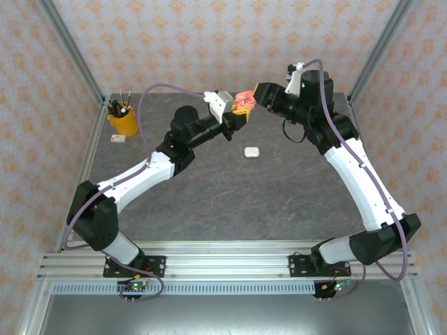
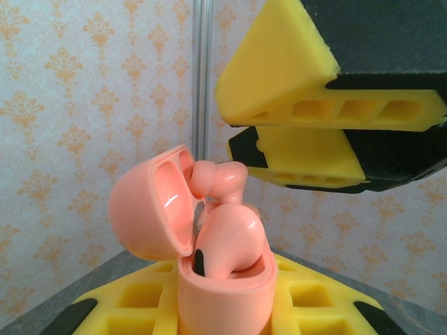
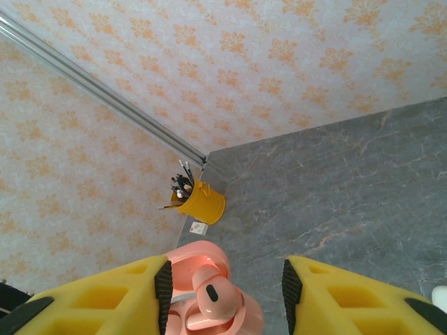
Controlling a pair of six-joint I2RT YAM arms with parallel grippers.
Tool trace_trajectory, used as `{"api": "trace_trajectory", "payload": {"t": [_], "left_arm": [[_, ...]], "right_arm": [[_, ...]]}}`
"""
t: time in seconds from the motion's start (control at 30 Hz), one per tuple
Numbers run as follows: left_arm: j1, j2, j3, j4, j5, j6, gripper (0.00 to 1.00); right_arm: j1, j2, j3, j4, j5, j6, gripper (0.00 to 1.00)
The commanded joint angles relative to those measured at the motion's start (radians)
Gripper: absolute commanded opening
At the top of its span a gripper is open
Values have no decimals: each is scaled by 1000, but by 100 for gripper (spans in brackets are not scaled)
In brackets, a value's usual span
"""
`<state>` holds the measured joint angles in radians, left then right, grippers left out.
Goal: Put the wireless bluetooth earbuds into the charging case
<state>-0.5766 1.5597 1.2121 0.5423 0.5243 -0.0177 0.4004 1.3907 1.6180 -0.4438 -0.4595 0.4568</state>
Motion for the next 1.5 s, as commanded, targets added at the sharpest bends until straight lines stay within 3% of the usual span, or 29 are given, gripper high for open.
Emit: {"api": "trace_trajectory", "payload": {"t": [0.0, 0.73, 1.47], "left_arm": [[-6, 8, 41, 39, 19, 15, 0], [-7, 32, 61, 46, 36, -10, 0], [-7, 40, 72, 42, 34, -17, 0]], "right_arm": [[-2, -15, 19, -24, -2, 19, 47], [-3, 35, 16, 40, -71, 36, 40], [-3, 6, 11, 12, -13, -9, 21]]}}
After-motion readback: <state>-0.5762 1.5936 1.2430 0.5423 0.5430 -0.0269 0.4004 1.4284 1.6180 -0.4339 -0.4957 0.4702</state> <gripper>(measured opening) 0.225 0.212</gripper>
